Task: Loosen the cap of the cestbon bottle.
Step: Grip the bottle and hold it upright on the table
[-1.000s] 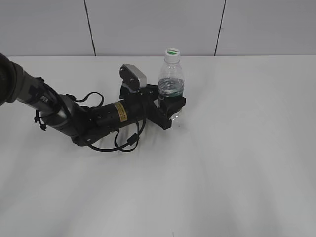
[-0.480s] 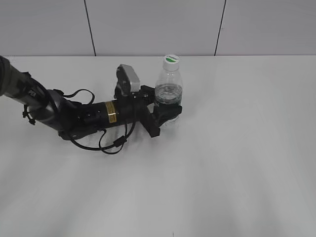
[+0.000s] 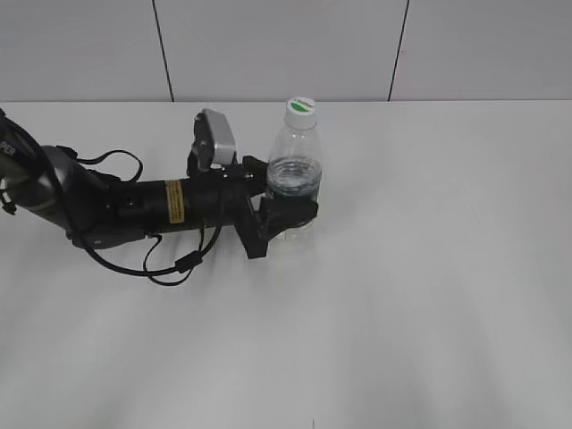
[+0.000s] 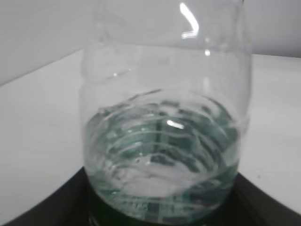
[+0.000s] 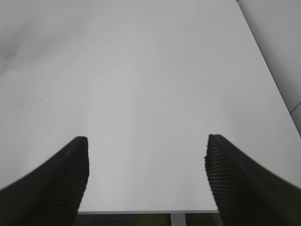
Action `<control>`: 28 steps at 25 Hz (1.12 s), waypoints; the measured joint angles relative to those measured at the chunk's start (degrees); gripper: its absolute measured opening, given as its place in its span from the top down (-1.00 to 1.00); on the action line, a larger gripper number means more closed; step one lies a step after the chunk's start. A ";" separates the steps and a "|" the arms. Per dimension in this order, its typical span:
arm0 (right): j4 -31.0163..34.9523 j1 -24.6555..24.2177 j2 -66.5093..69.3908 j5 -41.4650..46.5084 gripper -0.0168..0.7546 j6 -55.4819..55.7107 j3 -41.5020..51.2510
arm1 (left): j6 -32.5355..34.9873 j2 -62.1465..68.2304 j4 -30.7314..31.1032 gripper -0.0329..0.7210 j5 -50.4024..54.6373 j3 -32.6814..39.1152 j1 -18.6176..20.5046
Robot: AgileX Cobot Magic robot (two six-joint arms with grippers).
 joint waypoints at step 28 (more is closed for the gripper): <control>0.00 0.00 0.00 0.00 -0.56 0.00 0.00 | 6.79 0.24 -6.22 -0.19 -3.18 10.40 -2.30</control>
